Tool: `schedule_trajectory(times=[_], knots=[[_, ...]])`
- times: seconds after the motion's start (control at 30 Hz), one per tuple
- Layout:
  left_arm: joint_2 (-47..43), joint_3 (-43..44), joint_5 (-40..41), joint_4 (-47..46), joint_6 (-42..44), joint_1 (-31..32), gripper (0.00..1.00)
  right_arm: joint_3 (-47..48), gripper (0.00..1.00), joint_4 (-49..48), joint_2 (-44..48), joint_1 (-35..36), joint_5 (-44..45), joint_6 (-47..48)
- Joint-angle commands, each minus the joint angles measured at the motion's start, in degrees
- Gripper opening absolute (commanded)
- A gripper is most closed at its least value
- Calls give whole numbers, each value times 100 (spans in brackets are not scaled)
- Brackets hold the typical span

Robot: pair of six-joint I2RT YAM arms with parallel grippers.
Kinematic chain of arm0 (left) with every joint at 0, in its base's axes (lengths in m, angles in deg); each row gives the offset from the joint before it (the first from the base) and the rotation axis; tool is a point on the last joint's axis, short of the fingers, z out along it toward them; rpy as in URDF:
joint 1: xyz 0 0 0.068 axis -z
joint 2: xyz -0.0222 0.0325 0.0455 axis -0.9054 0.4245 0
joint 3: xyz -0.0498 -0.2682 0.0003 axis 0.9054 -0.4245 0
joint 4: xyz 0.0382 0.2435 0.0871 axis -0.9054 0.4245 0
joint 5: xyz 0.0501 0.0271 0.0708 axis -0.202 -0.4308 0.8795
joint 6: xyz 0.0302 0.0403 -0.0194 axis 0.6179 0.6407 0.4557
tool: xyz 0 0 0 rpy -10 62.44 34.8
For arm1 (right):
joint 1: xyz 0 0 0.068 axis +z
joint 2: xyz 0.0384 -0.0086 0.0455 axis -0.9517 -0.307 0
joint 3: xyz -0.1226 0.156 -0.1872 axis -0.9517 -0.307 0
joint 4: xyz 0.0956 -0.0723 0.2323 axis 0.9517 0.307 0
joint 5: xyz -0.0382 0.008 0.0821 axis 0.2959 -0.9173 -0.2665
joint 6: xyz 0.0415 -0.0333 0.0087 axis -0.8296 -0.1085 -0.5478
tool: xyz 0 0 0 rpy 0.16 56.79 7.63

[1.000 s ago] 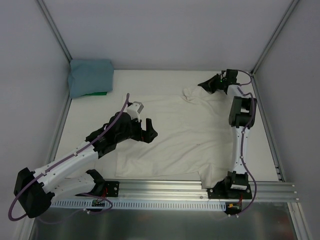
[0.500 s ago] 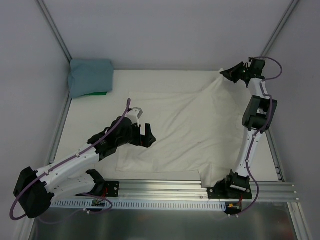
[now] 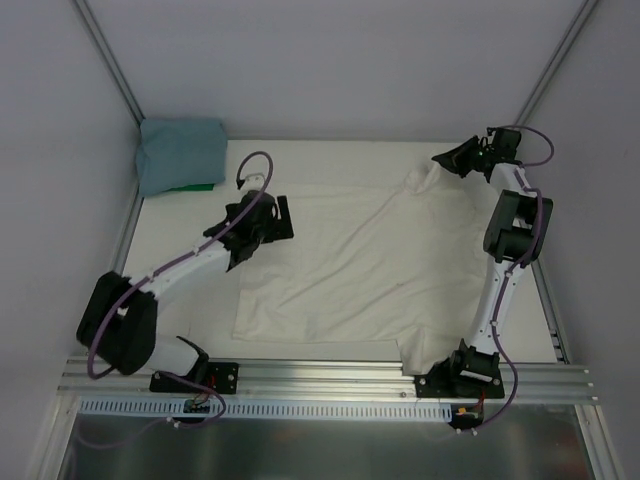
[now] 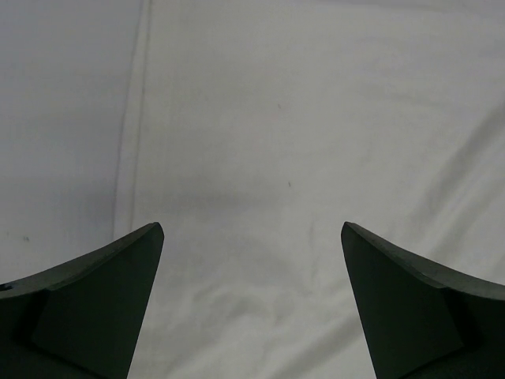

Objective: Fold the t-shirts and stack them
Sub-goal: Flatten out the tshirt, then grap the side of the flattened tshirt furthest away from the robot with both arms

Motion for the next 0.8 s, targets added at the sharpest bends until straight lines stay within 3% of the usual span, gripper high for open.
schedule_trajectory(times=[0.0, 0.13, 0.17, 0.37, 0.5, 0.77], knots=[[1129, 1233, 169, -819, 509, -593, 99, -143, 0, -376, 560, 12, -189, -73], [2368, 2071, -649, -1488, 1128, -1224, 99, -283, 0, -464, 648, 21, -232, -126], [2537, 2429, -1076, -1375, 1093, -1366, 98, -336, 0, -490, 666, 21, -241, -143], [3539, 3372, -1932, -768, 803, -2236, 94, -529, 0, -796, 727, 21, -285, -301], [4207, 4338, -2651, -250, 961, -2492, 92, -758, 0, -973, 789, 47, -303, -398], [5903, 6535, -3795, 1688, 1014, -2853, 73, -978, 0, -1026, 859, 56, -285, -363]])
